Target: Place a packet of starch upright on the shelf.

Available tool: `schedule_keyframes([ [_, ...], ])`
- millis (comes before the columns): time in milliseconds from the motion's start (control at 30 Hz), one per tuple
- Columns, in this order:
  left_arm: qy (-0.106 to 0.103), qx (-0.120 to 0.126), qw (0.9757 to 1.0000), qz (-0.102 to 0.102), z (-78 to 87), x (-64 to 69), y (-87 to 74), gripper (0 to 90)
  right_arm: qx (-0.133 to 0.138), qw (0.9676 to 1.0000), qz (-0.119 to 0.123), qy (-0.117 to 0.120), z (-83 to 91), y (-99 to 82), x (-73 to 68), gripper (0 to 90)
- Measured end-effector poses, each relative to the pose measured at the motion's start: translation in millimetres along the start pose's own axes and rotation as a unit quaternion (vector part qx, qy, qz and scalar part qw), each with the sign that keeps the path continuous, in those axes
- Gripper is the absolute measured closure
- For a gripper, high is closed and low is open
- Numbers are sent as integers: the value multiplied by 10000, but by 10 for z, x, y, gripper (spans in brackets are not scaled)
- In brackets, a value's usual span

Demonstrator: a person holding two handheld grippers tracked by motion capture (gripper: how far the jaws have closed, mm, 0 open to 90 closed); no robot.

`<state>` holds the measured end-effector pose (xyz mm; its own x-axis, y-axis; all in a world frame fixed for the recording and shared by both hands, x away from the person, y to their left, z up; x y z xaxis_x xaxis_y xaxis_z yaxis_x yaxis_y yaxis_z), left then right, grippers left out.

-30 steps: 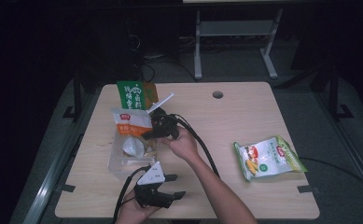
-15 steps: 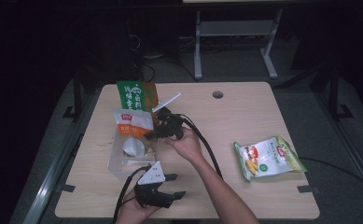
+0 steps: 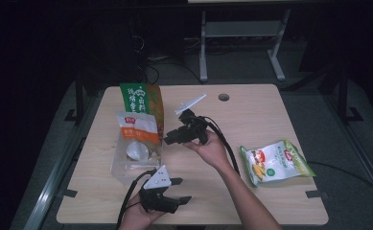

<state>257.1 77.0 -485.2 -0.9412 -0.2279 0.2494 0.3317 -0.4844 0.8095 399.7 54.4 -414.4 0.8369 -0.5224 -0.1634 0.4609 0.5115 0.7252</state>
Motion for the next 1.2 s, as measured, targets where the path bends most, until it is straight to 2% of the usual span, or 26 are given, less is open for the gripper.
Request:
schedule_keyframes([
  [67,25,-61,10000,-34,3,-12,-11,342,-2,10000,4,-3,64,-37,17,663],
  [233,13,-27,10000,4,-5,-18,-6,342,-5,9998,26,-194,231,-166,119,638],
  [367,15,-74,10000,-51,-16,-2,-9,342,101,9998,-127,-137,364,-238,143,620],
  [533,30,-113,9999,-127,-31,0,-15,342,85,9995,-140,-288,485,-358,193,613],
  [733,-5,-102,9999,-64,-47,9,-17,341,41,9988,-270,-396,605,-525,286,599],
  [967,-16,-67,10000,-69,-53,4,-8,341,45,9970,-475,-613,805,-718,428,585],
  [1200,8,-94,9999,-99,-52,-11,1,341,-2,9934,-776,-840,1001,-935,546,570],
])
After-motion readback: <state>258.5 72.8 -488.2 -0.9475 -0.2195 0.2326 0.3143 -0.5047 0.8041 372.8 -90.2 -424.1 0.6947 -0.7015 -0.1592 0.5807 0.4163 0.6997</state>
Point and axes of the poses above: each handheld gripper's, and its own axes: z roughly backward along the jaws, y roughly out of its top, x roughly to its right, the point moved 9 cm from there along -z, roughly forward along the jaws, and after that the axes turned 14 degrees about -y, right-handed, at the moved point
